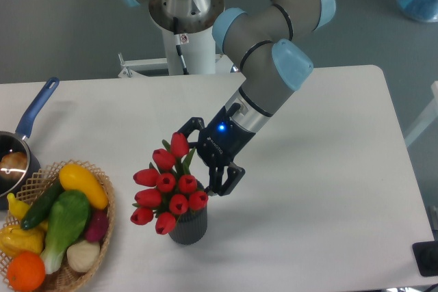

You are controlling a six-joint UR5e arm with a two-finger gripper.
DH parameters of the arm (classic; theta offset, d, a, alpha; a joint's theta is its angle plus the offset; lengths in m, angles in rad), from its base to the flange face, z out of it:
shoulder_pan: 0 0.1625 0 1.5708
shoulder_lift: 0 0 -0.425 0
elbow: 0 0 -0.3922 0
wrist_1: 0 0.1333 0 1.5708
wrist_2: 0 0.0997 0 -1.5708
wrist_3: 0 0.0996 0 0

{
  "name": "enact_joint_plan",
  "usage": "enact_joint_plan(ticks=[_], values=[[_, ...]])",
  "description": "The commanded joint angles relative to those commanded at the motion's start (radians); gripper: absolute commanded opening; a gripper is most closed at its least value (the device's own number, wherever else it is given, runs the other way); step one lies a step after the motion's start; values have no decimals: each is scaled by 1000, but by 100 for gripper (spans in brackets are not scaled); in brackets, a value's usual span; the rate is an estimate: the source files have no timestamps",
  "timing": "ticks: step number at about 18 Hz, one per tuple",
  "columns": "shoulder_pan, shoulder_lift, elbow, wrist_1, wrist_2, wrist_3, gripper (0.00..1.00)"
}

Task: Pick up the flowers from the vase
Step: 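Lower the open gripper around the tulip stems above the vase rim, then close the gripper on the tulip bunch stems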

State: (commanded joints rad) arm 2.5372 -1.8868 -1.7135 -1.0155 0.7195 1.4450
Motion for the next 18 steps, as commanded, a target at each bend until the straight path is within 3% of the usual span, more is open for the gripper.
enact_joint_plan(ticks=[18], values=[[-18,-26,8,2,-80,-6,100]])
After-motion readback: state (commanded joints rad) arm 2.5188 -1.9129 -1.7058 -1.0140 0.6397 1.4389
